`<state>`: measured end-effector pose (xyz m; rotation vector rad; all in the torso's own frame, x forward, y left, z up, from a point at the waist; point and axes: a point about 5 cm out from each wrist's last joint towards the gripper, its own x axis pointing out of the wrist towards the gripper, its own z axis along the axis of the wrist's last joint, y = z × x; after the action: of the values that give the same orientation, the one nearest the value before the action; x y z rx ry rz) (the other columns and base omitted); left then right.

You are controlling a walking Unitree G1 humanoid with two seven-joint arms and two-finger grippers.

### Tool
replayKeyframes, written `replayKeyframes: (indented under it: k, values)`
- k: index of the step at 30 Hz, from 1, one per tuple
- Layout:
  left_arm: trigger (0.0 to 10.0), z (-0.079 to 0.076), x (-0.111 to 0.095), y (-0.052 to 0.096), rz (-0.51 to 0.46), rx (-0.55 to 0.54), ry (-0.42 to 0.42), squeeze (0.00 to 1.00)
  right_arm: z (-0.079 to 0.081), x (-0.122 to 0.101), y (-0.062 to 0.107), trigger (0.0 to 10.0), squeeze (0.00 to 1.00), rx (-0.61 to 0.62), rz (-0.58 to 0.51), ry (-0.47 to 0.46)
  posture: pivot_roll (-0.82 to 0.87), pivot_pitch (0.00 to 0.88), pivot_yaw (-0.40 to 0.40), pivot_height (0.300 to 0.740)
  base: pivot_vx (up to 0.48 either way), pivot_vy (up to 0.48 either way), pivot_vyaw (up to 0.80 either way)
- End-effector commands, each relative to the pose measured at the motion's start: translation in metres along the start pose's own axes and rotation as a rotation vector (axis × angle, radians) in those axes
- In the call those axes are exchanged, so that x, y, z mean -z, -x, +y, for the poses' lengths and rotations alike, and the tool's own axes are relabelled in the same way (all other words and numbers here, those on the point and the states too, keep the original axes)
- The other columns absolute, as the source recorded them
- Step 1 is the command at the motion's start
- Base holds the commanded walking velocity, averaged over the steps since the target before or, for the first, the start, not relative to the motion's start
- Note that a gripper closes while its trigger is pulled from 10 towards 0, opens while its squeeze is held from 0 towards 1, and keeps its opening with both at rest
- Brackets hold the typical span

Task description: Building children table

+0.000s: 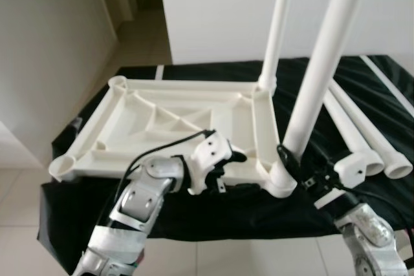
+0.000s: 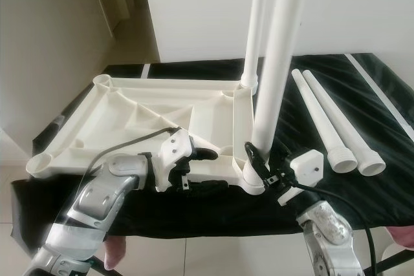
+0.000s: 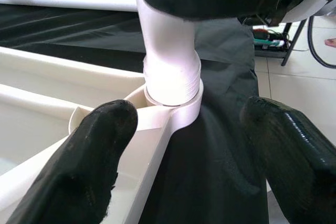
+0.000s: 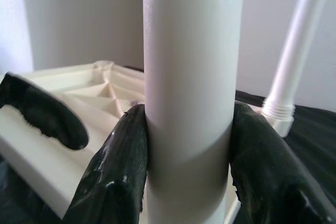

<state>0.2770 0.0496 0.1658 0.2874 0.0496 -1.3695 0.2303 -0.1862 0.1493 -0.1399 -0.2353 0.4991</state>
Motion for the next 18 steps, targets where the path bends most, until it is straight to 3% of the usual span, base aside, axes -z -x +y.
replayKeyframes:
  k: [1, 11, 18]
  values:
    - [10.0, 0.007, 0.002, 0.004, 0.011, -0.09, 0.009, 0.0, 0.007, 0.031, 0.01, 10.0, 0.0, -0.016, 0.17, -0.063, 0.01, 0.0, 0.053, 0.74, 0.0, 0.0, 0.0]
    - [10.0, 0.004, 0.003, 0.004, 0.009, -0.085, 0.014, 0.0, -0.001, 0.034, 0.02, 10.0, 0.0, -0.042, 0.18, -0.131, 0.0, 0.0, 0.058, 0.74, 0.0, 0.0, 0.0]
    - [10.0, 0.006, 0.001, 0.002, 0.007, -0.084, 0.008, 0.0, -0.017, 0.038, 0.029, 10.0, 0.0, 0.084, 0.159, -0.17, 0.0, 0.0, 0.058, 0.74, 0.0, 0.0, 0.0]
